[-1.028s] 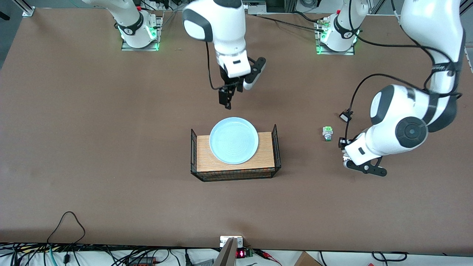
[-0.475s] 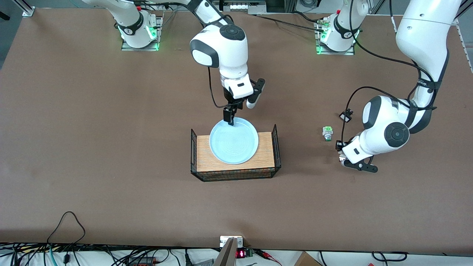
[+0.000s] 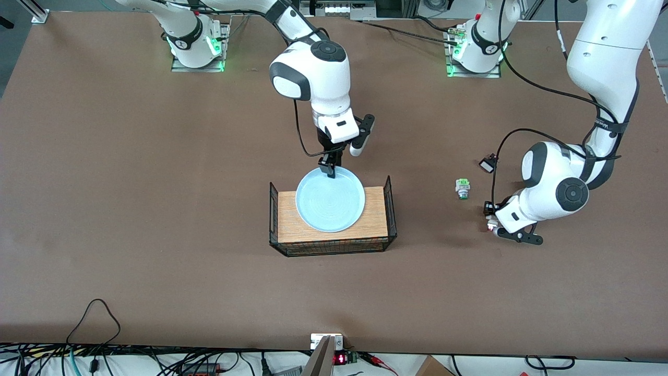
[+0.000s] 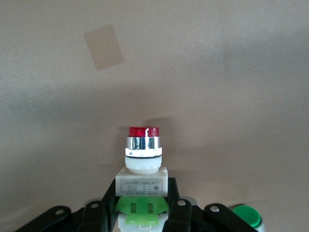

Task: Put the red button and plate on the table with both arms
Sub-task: 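Set the red button on the table while the right gripper grips the plate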

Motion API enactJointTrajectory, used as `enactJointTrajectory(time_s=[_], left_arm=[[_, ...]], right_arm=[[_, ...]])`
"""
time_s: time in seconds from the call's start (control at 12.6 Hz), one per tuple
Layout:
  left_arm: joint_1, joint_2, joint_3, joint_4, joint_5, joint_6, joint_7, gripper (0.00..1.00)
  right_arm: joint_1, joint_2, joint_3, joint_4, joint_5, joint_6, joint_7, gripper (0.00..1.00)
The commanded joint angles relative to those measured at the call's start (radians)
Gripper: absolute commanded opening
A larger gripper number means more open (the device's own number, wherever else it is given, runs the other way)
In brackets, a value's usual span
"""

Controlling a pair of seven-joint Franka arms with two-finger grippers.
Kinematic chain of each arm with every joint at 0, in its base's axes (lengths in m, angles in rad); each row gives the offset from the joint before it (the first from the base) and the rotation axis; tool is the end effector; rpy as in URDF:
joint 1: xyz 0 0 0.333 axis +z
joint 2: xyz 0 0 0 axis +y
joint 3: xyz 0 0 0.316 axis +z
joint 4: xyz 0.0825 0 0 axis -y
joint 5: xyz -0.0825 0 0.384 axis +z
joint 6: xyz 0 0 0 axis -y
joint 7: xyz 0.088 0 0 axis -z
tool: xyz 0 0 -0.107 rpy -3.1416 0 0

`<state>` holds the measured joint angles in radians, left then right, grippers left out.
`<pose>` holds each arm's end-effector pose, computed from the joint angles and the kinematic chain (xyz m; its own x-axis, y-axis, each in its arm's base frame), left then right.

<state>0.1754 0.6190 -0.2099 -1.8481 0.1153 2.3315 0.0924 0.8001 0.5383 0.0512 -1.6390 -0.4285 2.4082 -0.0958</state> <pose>0.6293 -0.0140 0.1837 0.9769 -0.1821 -0.1123 -0.1764 -0.9826 0.0585 0.4708 0.5259 0.3277 0.3116 0.9381 0.1510 0.8773 -0.3451 0.3335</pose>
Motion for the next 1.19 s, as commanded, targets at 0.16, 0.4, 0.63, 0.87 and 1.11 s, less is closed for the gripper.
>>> enactJointTrajectory(time_s=[0.16,0.4,0.63,0.87,1.11], left_arm=[[0.007,-0.012,-0.003,-0.022,0.015,0.016,0.017,0.80],[-0.004,-0.059,-0.008,0.016,0.015,-0.101,0.007,1.00],[-0.014,-0.122,-0.031,0.087,0.014,-0.251,0.004,1.00],[-0.027,-0.136,-0.039,0.231,0.014,-0.446,0.003,1.00],[-0.060,-0.166,-0.039,0.390,0.014,-0.668,-0.008,1.00]], right_arm=[[-0.002,0.003,0.004,0.022,-0.016,0.005,-0.013,0.00],[-0.002,-0.004,0.004,0.031,-0.018,-0.001,-0.019,0.00],[0.010,-0.055,0.007,0.062,-0.004,-0.073,-0.015,0.00],[0.028,-0.150,0.015,0.064,0.014,-0.151,-0.001,0.00],[0.025,-0.265,0.015,0.062,0.066,-0.303,-0.034,0.00]])
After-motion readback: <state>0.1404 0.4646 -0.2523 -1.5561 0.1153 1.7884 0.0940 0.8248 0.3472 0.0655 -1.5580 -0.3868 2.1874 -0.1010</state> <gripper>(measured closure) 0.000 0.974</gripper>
